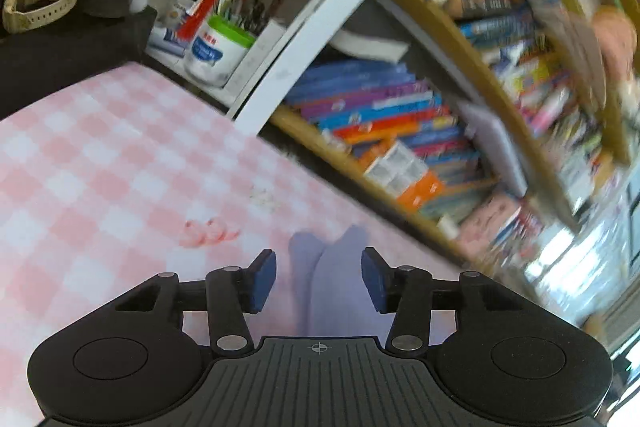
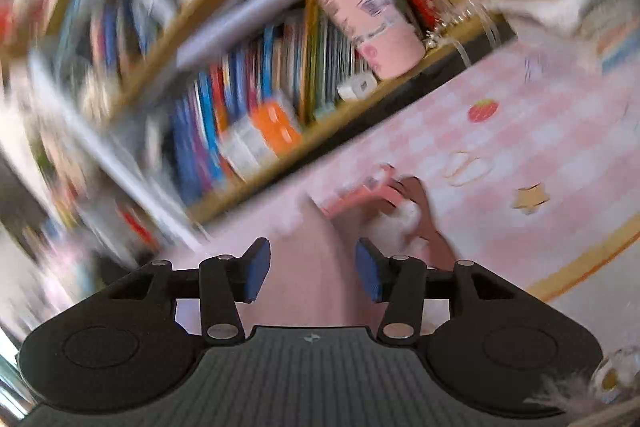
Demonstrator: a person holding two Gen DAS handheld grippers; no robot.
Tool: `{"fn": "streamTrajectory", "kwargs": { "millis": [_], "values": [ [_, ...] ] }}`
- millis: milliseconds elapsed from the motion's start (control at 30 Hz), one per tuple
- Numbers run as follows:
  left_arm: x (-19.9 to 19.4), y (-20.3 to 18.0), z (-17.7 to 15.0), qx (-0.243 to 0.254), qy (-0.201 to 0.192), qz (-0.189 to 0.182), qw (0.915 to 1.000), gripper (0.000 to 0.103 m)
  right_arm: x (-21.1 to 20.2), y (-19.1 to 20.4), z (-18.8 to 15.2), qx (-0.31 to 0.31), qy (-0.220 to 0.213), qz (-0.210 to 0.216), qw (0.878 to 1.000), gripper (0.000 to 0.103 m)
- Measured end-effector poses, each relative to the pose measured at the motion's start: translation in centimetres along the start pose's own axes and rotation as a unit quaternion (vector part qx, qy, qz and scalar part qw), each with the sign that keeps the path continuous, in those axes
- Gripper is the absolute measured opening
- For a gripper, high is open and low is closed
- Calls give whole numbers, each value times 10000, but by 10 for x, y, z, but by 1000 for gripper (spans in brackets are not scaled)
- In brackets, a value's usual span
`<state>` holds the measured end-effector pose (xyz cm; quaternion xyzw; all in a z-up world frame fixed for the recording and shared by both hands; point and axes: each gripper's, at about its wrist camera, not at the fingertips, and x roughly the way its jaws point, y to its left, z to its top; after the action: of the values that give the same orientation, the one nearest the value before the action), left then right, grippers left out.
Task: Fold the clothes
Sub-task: 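Lift both side edges with both grippers and fold them toward the sweater center, then lower the folded edges onto the sweater and open both grippers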
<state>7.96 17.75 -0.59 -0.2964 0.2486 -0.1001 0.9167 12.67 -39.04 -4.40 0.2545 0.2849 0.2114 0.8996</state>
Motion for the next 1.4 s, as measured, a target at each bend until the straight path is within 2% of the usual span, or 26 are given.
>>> {"fn": "streamTrajectory", "kwargs": {
  "millis": [33, 100, 167, 200, 233, 267, 333, 400, 500, 600, 667, 700, 733, 767, 800, 833, 967, 1033, 1100, 1133, 1167, 1200, 1267, 1333, 1400],
  "values": [
    [2, -1, -5, 32, 108, 29, 9999, 46, 0, 6, -6, -327, 147, -203, 9992, 42],
    [9, -6, -16, 124, 244, 57, 9996, 46, 1, 13, -18, -632, 396, -318, 9967, 37],
    [17, -12, -22, 297, 324, 121, 9990, 44, 5, 15, -27, -725, 475, -391, 9955, 17],
    [21, -16, -24, 398, 386, 179, 9983, 38, 7, 14, -28, -715, 474, -425, 9954, 11],
    [24, -20, -24, 456, 479, 247, 9975, 5, 9, 13, -29, -702, 466, -452, 9954, 6],
    [22, -23, -24, 503, 451, 219, 9975, 5, 3, 13, -26, -603, 312, -279, 9973, 6],
    [4, -31, -20, 579, 66, -79, 9983, 5, -10, 13, -19, -408, 6, 63, 9991, 6],
    [-7, -36, -17, 656, -126, -175, 9976, 5, -21, 16, -15, -365, -212, 219, 9989, 6],
    [13, -21, -19, 565, 323, 92, 9978, 6, 1, 12, -18, -591, 194, -328, 9975, 6],
    [28, -15, -23, 699, 645, 307, 9950, 12, 17, 3, -20, -512, 498, -419, 9966, 8],
    [27, -22, -15, 1056, 563, 268, 9924, 15, 15, 3, -16, -602, 458, -451, 9961, 19],
    [24, -29, -10, 1373, 431, 298, 9891, 18, 13, 5, -13, -698, 400, -485, 9956, 23],
    [22, -37, -5, 1688, 299, 328, 9846, 27, 14, 9, -7, -873, 363, -530, 9941, 29],
    [23, -44, -1, 1974, 209, 362, 9794, 33, 15, 12, -2, -1044, 329, -574, 9923, 29],
    [27, -52, 4, 2217, 184, 403, 9741, 43, 20, 13, 0, -1119, 369, -584, 9913, 29],
    [33, -58, 9, 2412, 194, 444, 9693, 46, 25, 15, 1, -1195, 408, -594, 9902, 29],
    [71, -70, 17, 2651, 505, 739, 9601, 46, 46, 19, 8, -1494, 568, -634, 9851, 29],
    [84, -74, 13, 2847, 583, 959, 9520, 45, 56, 22, 11, -1643, 647, -653, 9821, 27],
    [93, -77, 9, 2961, 675, 1003, 9475, 41, 67, 24, 15, -1792, 726, -672, 9788, 12],
    [98, -77, 7, 2962, 770, 962, 9471, 22, 72, 25, 16, -1861, 764, -681, 9772, 6],
    [102, -76, 5, 2958, 895, 877, 9470, 8, 71, 23, 17, -1803, 756, -657, 9785, 6],
    [105, -76, 3, 2970, 974, 822, 9463, 6, 71, 21, 17, -1745, 748, -634, 9798, 6],
    [100, -77, 3, 2966, 849, 778, 9480, 5, 71, 18, 17, -1629, 732, -586, 9822, 5],
    [81, -73, 15, 2502, 421, 397, 9665, 5, 71, 14, 18, -1513, 716, -539, 9844, 5],
    [75, -63, 25, 1995, 271, 94, 9795, 5, 70, 10, 18, -1396, 699, -491, 9865, 5]
  ]
}}
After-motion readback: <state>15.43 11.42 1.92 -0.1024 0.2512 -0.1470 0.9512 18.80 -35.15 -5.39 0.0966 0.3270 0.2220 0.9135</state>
